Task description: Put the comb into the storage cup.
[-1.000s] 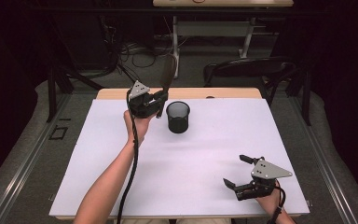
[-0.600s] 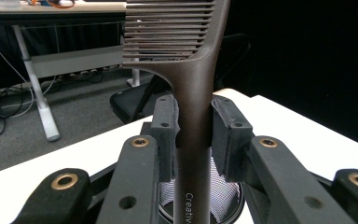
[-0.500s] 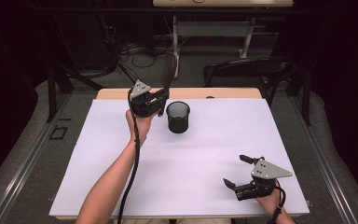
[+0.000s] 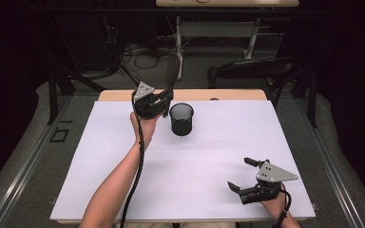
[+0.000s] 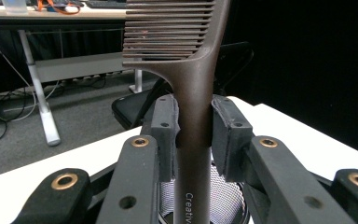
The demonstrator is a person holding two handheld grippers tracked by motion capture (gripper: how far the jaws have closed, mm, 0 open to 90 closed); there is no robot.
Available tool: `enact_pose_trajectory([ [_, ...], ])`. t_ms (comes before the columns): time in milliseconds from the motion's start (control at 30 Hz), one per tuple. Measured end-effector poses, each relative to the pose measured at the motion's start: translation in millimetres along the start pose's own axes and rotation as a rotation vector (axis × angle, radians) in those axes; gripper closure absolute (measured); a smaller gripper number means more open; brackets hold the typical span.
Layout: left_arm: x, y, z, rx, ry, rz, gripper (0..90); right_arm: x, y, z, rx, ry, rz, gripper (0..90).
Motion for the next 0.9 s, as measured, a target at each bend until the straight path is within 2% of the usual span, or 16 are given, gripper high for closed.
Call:
enact_pose_trajectory([
  [333, 1.5, -3.0, 1.1, 0.005, -0.004, -0.010, 72.6, 0.4, -0.1, -0.2, -0.001, 0.000, 0.004, 0.5],
  [633, 4.4, -8.4, 0.6, 0.023, -0.015, 0.022, 72.6, 0.7, -0.5, -0.4, -0.003, 0.001, 0.005, 0.5],
  [900, 0.9, -12.9, -1.1, 0.027, -0.017, 0.023, 72.6, 0.6, -0.1, -0.7, -0.001, 0.002, 0.004, 0.5],
])
Point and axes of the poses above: each handheld gripper's, and its own axes: y roughly backward along the jaws, x roughly out of its underside, z roughly to its left, the point moved 5 cm from there along -y, roughly forward along the jaws, and after that the axes turned 8 degrees about -z, right-handed, at the moved point
